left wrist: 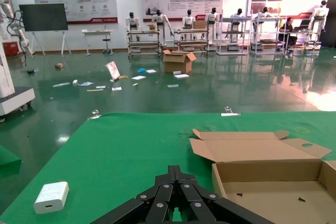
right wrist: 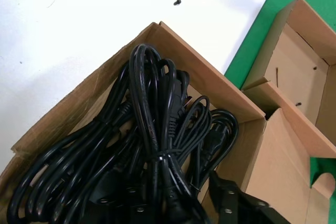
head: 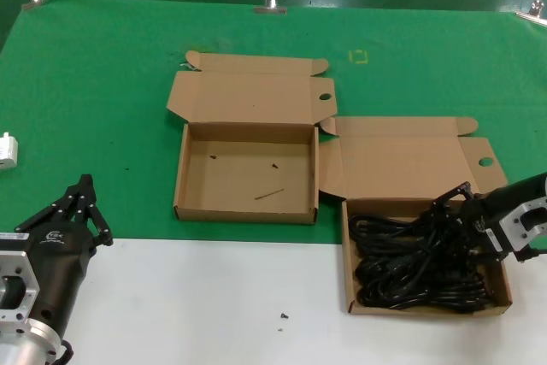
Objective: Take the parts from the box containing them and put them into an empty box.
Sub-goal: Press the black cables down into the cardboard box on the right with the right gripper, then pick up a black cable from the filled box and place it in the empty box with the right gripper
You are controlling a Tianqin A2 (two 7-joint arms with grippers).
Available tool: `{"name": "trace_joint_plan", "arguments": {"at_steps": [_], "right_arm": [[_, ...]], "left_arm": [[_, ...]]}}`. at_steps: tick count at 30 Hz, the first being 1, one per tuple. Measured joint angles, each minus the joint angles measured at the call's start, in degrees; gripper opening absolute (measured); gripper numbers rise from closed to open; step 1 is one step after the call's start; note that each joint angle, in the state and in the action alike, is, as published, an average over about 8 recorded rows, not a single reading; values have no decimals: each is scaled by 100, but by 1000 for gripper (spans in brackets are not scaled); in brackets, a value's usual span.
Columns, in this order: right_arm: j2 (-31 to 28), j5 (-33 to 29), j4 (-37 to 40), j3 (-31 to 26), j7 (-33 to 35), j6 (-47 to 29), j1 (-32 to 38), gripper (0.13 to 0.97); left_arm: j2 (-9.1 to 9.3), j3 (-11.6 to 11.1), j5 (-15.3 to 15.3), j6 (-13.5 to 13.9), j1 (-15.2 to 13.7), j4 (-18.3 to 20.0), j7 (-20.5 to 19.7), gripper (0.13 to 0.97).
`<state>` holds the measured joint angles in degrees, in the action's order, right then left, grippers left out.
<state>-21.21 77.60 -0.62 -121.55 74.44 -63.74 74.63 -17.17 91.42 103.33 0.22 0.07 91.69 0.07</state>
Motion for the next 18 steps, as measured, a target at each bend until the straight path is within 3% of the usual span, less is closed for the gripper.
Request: {"name": "trace_joint_plan", "arguments": {"at_steps": [9,18], "right_arm": [[-25,-16,-1,31,-26,1,2,305],[-68,-20,-5,65,-81,-101,19,261]], "left_arm": [[0,0,0,0,0,0,0,139],[0,0,0,0,0,0,0,139]]}}
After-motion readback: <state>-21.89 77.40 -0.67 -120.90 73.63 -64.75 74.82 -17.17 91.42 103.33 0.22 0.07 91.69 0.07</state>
